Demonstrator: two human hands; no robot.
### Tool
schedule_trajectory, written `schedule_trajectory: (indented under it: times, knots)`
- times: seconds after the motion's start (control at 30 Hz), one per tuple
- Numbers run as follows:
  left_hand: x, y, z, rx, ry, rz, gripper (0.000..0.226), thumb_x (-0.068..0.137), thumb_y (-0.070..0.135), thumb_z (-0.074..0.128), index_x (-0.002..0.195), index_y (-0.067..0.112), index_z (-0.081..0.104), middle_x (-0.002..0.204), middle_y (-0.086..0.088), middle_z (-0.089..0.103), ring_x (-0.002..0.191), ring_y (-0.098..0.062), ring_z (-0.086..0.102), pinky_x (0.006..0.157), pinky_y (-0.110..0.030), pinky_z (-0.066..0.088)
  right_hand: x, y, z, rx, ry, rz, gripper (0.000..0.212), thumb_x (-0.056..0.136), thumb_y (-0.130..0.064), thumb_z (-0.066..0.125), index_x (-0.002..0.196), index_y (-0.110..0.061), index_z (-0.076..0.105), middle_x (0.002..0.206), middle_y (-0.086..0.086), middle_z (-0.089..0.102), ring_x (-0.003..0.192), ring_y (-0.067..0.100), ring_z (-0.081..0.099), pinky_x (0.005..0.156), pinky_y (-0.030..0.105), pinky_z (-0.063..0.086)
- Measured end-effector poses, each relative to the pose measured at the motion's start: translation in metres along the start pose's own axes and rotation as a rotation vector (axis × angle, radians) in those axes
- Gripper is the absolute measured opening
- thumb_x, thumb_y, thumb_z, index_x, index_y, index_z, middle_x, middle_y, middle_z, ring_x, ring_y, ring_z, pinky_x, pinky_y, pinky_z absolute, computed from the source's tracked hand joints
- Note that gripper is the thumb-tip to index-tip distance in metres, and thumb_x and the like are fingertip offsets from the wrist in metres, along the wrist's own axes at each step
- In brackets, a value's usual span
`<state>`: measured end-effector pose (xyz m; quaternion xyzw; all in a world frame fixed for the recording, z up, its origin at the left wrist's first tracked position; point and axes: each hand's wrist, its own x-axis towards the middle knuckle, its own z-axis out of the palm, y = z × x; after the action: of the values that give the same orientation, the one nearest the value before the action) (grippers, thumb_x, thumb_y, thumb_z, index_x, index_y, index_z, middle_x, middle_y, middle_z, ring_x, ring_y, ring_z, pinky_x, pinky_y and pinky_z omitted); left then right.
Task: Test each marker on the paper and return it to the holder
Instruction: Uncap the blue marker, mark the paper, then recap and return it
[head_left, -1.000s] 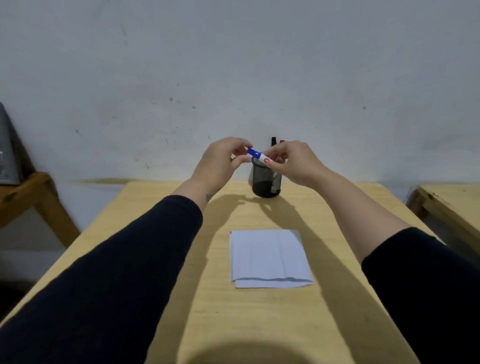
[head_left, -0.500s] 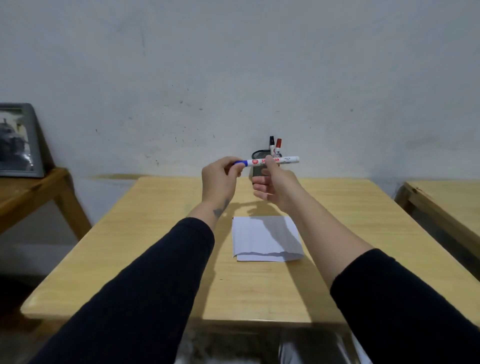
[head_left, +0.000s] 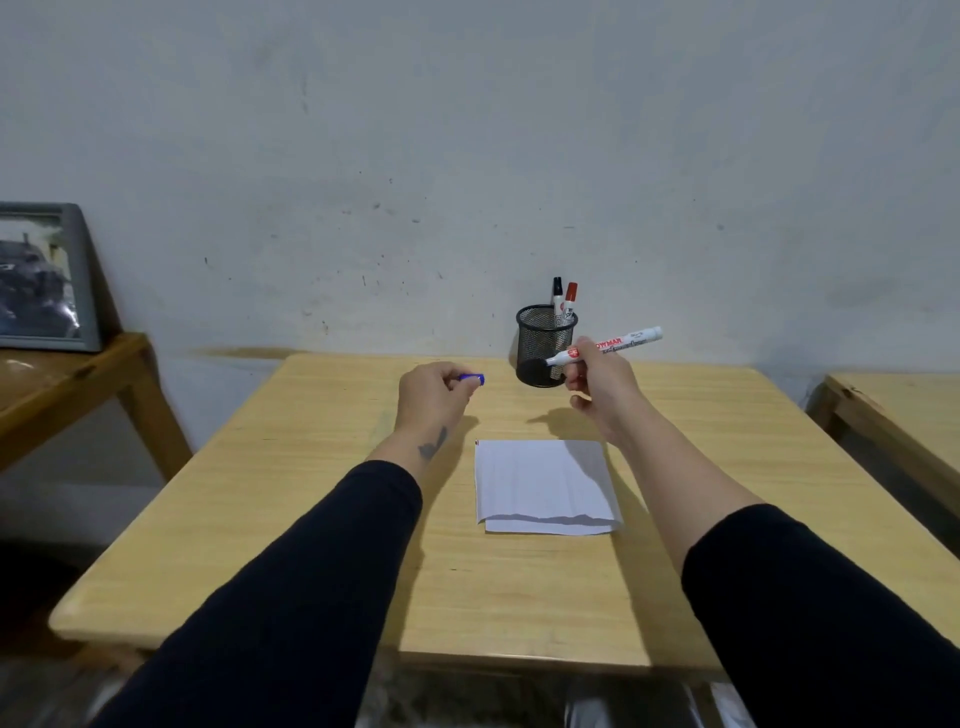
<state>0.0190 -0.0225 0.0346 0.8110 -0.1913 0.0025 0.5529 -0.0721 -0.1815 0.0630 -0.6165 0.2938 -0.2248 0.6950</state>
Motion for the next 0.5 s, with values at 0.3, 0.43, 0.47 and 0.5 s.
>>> schedule_trajectory:
  times: [0.3,0.43,0.47,0.5]
  knots:
    - [0.012,-0.012,0.003,0.698,-0.344,-0.089,0.022,0.082,0.007,0.060,0.098,0.017,0.071,0.103,-0.004,0.065,0.086,-0.023,0.060,0.068,-0.028,0.047,-0.007,0.026,0.016,-0.115,-0.104,-0.087,0.010,0.088,-0.025,0.062,0.082,-0.018,0.058,0.065,-0.001,0.058,0.053,0.011,0.050,0.051,0.022,0.037]
    - [0.005,-0.022,0.005,0.646,-0.342,-0.066,0.042,0.087,0.022,0.053,0.128,0.023,0.057,0.118,-0.005,0.064,0.102,-0.024,0.061,0.076,-0.030,0.049,-0.005,0.034,0.026,-0.096,-0.117,-0.089,0.009,0.086,-0.018,0.063,0.095,-0.018,0.063,0.068,0.002,0.063,0.056,0.013,0.054,0.049,0.021,0.039]
    - [0.003,-0.026,0.004,0.634,-0.313,-0.046,0.047,0.089,0.029,0.050,0.135,0.024,0.049,0.125,-0.005,0.060,0.110,-0.024,0.058,0.083,-0.033,0.049,-0.003,0.036,0.029,-0.074,-0.131,-0.079,0.014,0.086,-0.016,0.061,0.100,-0.018,0.064,0.070,0.003,0.065,0.056,0.013,0.055,0.049,0.021,0.041]
    - [-0.001,-0.029,0.003,0.644,-0.273,-0.014,0.052,0.090,0.037,0.046,0.140,0.023,0.043,0.132,-0.005,0.054,0.117,-0.024,0.054,0.091,-0.036,0.047,-0.002,0.038,0.031,-0.042,-0.152,-0.066,0.019,0.087,-0.013,0.060,0.104,-0.017,0.064,0.073,0.004,0.066,0.056,0.014,0.055,0.048,0.021,0.043]
